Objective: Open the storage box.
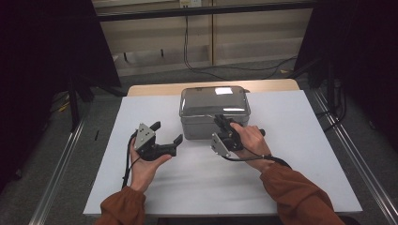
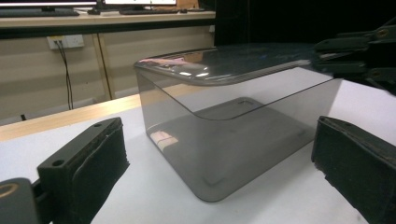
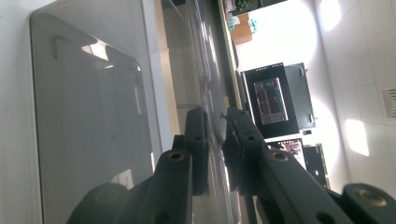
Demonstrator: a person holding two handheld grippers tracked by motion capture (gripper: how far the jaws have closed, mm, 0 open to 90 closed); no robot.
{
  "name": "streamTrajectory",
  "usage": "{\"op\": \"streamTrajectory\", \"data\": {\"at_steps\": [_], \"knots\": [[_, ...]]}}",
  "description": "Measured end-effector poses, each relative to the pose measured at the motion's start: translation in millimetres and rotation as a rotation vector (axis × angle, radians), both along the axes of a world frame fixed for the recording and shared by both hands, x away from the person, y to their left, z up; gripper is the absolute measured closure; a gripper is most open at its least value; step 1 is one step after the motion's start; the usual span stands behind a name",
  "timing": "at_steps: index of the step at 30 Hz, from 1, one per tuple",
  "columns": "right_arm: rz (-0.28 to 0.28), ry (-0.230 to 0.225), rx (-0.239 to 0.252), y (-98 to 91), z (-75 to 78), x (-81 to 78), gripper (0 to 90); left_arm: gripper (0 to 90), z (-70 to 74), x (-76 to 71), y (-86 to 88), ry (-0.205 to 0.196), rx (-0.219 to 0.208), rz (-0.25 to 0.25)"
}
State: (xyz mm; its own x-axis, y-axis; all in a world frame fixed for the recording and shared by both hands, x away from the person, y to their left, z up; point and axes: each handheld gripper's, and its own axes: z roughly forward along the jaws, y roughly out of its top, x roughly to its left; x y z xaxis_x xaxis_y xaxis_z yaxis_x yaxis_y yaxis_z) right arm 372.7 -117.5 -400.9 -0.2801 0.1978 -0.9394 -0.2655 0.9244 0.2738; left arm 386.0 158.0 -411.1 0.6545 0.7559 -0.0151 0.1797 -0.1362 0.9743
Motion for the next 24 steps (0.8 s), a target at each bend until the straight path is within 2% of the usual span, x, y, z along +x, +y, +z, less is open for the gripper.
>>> {"op": "streamTrajectory", "data": {"at_steps": [1,4,8,10,12,13,18,24], "knots": [[-0.002,-0.001,0.003,-0.2,0.7,-0.1,79.9,3.0,0.3,2.0,-1.1,0.01,-0.003,0.002],[0.001,-0.004,0.017,-1.8,3.6,0.7,80.0,3.2,4.0,9.6,-4.5,-0.015,0.033,-0.006],[0.005,-0.006,0.018,-2.2,5.1,1.6,80.1,3.9,5.1,17.1,-10.5,-0.022,0.029,-0.017],[0.004,-0.008,0.024,-1.8,6.8,1.8,80.3,4.6,5.8,23.3,-14.9,-0.054,0.061,-0.025],[-0.001,-0.013,0.025,-2.3,9.5,2.2,80.6,5.1,5.9,29.6,-17.9,-0.071,0.05,-0.025],[0.003,-0.017,0.027,-2.7,11.3,3.0,80.7,5.4,6.1,32.4,-19.6,-0.064,0.052,-0.026],[-0.001,-0.027,0.03,-2.7,17.2,4.8,81.3,6.9,6.1,43.7,-26.6,-0.084,0.054,-0.021],[-0.001,-0.029,0.033,-1.9,20.5,6.0,81.4,7.7,8.3,60.9,-33.8,-0.077,0.061,-0.002]]}}
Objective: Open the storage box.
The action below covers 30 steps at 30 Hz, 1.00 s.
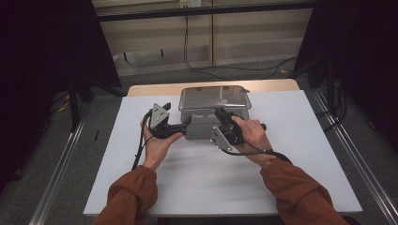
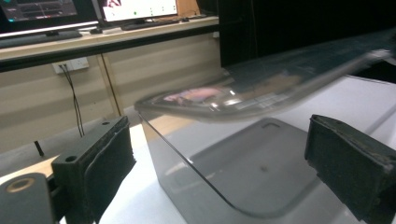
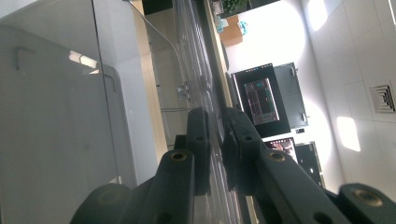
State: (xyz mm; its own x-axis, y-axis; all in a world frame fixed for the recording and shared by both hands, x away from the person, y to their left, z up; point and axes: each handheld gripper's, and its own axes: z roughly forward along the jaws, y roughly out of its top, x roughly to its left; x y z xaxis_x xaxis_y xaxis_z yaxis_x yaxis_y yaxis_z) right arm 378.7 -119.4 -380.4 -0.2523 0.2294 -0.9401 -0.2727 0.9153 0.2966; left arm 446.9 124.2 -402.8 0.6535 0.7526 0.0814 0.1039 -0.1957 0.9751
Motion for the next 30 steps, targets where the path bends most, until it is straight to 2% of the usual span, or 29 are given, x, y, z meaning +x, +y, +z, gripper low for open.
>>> {"op": "streamTrajectory", "data": {"at_steps": [3,5,6,16,20,22,25,30], "knots": [[0.002,-0.001,0.005,-1.0,0.2,0.3,81.3,8.8,1.1,4.7,-2.2,-0.004,-0.012,0.005],[0.0,0.0,0.005,-1.0,-0.3,0.0,81.2,10.6,2.1,4.5,-3.1,-0.026,-0.017,0.004],[-0.002,0.003,0.002,-0.4,-1.3,-0.7,81.2,15.8,2.0,4.8,-4.8,-0.042,-0.004,-0.004],[-0.003,0.01,0.02,-0.8,-4.3,-1.4,80.4,22.6,2.7,3.2,-4.9,-0.061,0.031,-0.023],[0.0,0.015,0.024,-0.4,-5.2,-1.0,80.0,26.0,0.0,3.9,-8.9,-0.071,0.023,-0.037],[0.001,0.016,0.024,-0.4,-5.8,-1.2,79.9,26.3,-0.1,3.6,-9.7,-0.075,0.036,-0.037],[0.0,0.02,0.03,-1.3,-6.2,-1.7,79.6,25.3,-0.9,4.0,-11.1,-0.092,0.031,-0.056],[-0.001,0.021,0.03,-1.2,-6.7,-1.9,79.2,27.4,-3.0,5.3,-12.4,-0.085,0.021,-0.048]]}}
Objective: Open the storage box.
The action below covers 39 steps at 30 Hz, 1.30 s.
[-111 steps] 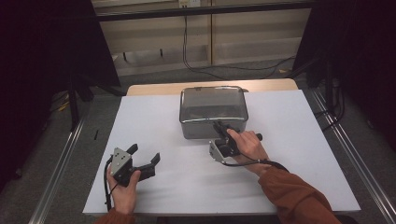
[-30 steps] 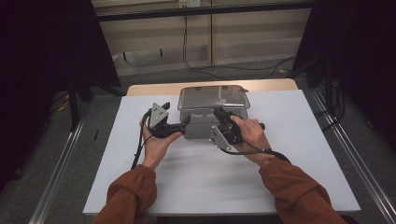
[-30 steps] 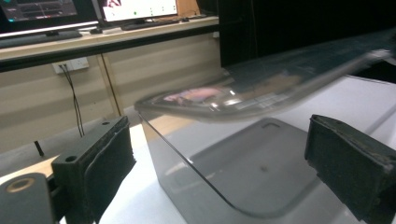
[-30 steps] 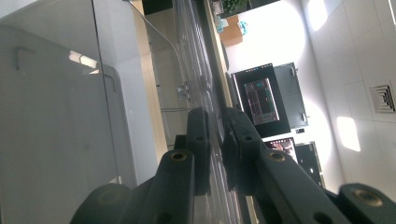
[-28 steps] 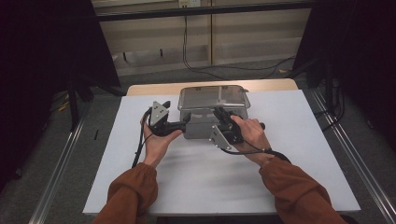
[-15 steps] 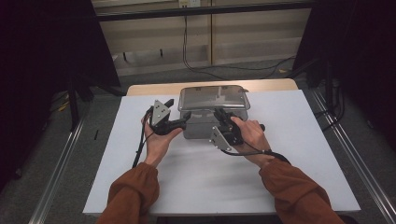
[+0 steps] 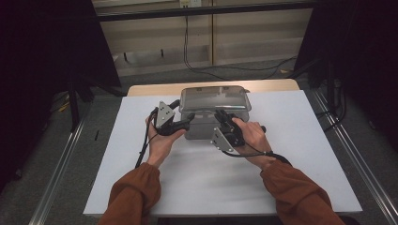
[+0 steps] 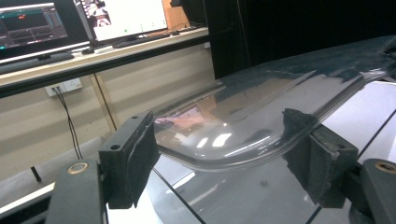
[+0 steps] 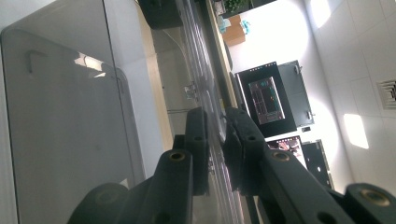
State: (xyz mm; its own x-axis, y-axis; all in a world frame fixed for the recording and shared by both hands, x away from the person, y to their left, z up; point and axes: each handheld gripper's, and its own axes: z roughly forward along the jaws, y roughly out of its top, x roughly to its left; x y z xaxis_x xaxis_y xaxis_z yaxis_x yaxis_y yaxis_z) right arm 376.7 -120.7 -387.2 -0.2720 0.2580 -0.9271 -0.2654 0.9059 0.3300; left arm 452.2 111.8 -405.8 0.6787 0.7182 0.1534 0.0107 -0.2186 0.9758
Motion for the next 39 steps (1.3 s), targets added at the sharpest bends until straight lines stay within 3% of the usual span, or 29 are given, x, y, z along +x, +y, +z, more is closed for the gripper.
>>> {"op": "streamTrajectory", "data": {"at_steps": [4,10,15,17,18,21,23,27,28,29,30,31,32,39], "knots": [[0.005,0.008,0.012,-0.7,0.3,0.7,76.5,30.4,-0.1,0.9,0.8,-0.003,0.003,0.003],[0.002,0.052,0.117,-8.9,2.8,4.1,65.5,31.1,0.8,1.3,0.2,-0.007,0.01,0.008],[-0.008,0.066,0.169,-15.7,3.4,6.6,52.6,31.7,2.0,1.6,0.9,-0.001,0.003,0.008],[-0.006,0.088,0.226,-21.0,4.6,7.7,50.9,31.8,2.4,1.9,1.1,0.005,-0.007,0.008],[-0.011,0.126,0.282,-26.9,5.0,9.5,46.4,31.4,2.7,2.1,1.4,0.01,-0.007,0.006],[-0.023,0.143,0.313,-33.3,5.0,11.1,44.2,30.7,3.0,2.7,1.2,0.024,-0.023,0.012],[-0.03,0.184,0.356,-43.1,6.0,15.6,38.7,30.5,3.1,2.8,0.6,0.024,-0.012,0.008],[-0.049,0.213,0.408,-52.1,6.9,19.1,35.9,30.6,4.6,3.1,0.3,0.02,-0.012,0.013],[-0.057,0.233,0.465,-57.6,7.6,21.4,34.5,30.9,5.2,3.5,0.4,0.018,-0.014,0.011],[-0.057,0.233,0.465,-57.6,7.6,21.4,34.5,30.9,6.1,3.6,0.6,0.019,-0.01,0.011],[-0.062,0.255,0.51,-62.9,8.1,24.3,34.2,30.9,6.9,4.0,0.3,0.015,-0.014,0.013],[-0.062,0.255,0.51,-62.9,8.1,24.3,34.2,30.9,7.6,4.2,0.1,0.015,-0.01,0.011],[-0.062,0.276,0.551,-67.8,8.3,26.9,34.0,30.9,8.2,4.5,-0.5,0.011,-0.012,0.011],[-0.062,0.303,0.613,-78.7,8.5,33.3,35.9,31.2,11.1,6.0,0.5,0.014,-0.007,0.005]]}}
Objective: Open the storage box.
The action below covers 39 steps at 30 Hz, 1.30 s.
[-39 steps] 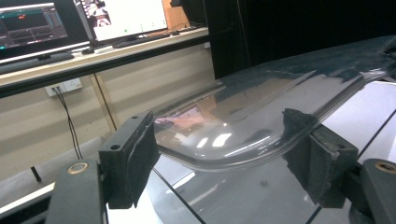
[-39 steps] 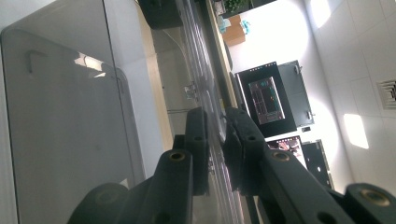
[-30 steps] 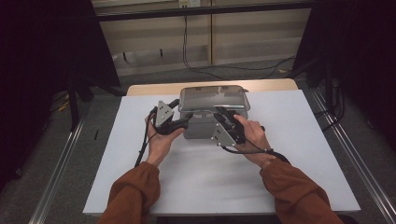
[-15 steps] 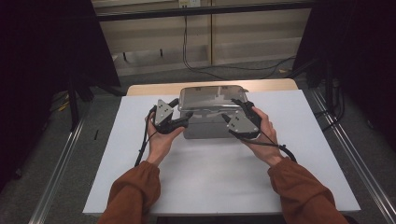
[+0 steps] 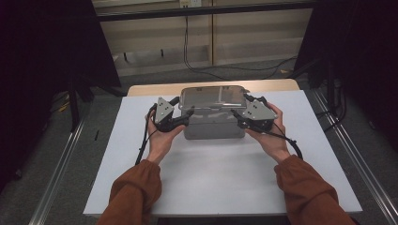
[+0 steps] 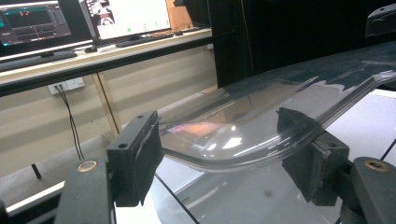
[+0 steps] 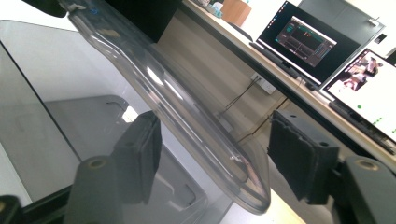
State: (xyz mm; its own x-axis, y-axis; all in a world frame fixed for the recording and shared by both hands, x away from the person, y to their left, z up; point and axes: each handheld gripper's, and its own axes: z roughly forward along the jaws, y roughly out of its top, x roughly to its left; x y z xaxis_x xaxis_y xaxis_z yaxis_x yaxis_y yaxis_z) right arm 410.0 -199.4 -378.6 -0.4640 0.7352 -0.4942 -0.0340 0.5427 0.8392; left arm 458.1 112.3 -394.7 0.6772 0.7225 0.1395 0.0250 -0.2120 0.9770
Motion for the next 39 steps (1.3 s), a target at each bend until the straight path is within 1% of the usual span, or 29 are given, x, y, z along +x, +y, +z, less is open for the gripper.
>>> {"op": "streamTrajectory", "data": {"at_steps": [1,2,4,6,7,8,9,10,12,13,15,17,20,22,25,26,27,31,32,35,36,37,39], "knots": [[0.001,0.008,0.02,-3.0,-0.4,2.3,36.7,31.5,0.7,0.3,0.2,-0.003,0.001,0.001],[0.001,0.008,0.02,-3.0,-0.4,2.3,36.7,31.5,1.2,0.5,-0.4,-0.004,-0.007,0.002],[0.007,0.018,0.035,-5.3,-0.4,3.8,38.9,31.9,2.5,1.0,-0.1,-0.009,-0.003,0.0],[0.009,0.019,0.043,-7.2,-0.5,5.5,39.8,32.1,3.2,1.7,-0.3,-0.005,-0.014,0.002],[0.011,0.023,0.045,-7.8,-0.4,6.1,40.5,32.3,3.5,2.3,0.3,-0.006,-0.009,0.001],[0.01,0.022,0.05,-8.5,-0.5,7.0,40.8,32.7,3.5,2.8,0.0,-0.005,-0.018,0.005],[0.007,0.024,0.056,-9.4,-0.5,7.8,41.3,32.8,3.8,3.3,0.7,-0.002,-0.013,0.001],[0.007,0.025,0.06,-10.6,-0.5,8.8,42.0,32.8,3.7,3.7,0.3,0.004,-0.027,0.0],[0.006,0.028,0.083,-13.1,-0.7,10.7,43.1,32.8,3.7,4.0,0.4,0.012,-0.037,0.003],[0.003,0.029,0.103,-15.8,-0.6,11.7,44.0,33.0,3.7,3.9,0.4,0.012,-0.036,0.004],[0.006,0.026,0.108,-16.5,-0.5,11.5,45.3,33.1,4.1,3.7,0.4,0.011,-0.038,0.002],[0.01,0.023,0.109,-16.6,0.1,11.3,46.3,33.8,5.4,4.0,1.6,0.006,-0.025,0.002],[0.013,0.021,0.11,-17.1,0.4,12.1,50.5,35.8,7.5,4.4,1.6,0.006,-0.041,0.004],[0.012,0.021,0.118,-18.5,0.4,13.2,52.3,36.0,8.9,5.1,2.3,-0.002,-0.024,-0.002],[0.009,0.022,0.13,-21.2,0.7,14.9,53.7,37.3,9.9,6.7,1.5,-0.007,-0.02,-0.001],[0.009,0.022,0.136,-21.8,0.7,15.3,54.7,37.3,10.5,7.6,1.7,-0.009,-0.013,-0.005],[0.012,0.019,0.137,-22.9,1.5,15.9,56.2,37.5,10.8,8.2,0.7,-0.012,-0.023,-0.003],[0.015,0.01,0.145,-24.2,3.0,16.4,57.3,37.7,12.9,10.2,0.8,-0.019,-0.024,0.001],[0.015,0.008,0.157,-24.5,3.2,16.8,57.7,37.8,13.2,10.4,0.9,-0.019,-0.026,0.002],[0.021,0.01,0.166,-25.6,3.3,17.5,59.3,37.1,14.4,11.7,1.7,-0.016,-0.026,0.001],[0.024,0.007,0.168,-25.8,3.5,17.9,59.8,36.5,14.5,12.3,1.6,-0.015,-0.034,0.002],[0.024,0.004,0.174,-25.8,3.7,18.3,60.0,36.1,14.9,12.9,1.9,-0.01,-0.03,0.001],[0.026,0.003,0.18,-26.1,4.1,18.9,60.6,35.6,15.7,14.1,1.6,-0.009,-0.036,0.0]]}}
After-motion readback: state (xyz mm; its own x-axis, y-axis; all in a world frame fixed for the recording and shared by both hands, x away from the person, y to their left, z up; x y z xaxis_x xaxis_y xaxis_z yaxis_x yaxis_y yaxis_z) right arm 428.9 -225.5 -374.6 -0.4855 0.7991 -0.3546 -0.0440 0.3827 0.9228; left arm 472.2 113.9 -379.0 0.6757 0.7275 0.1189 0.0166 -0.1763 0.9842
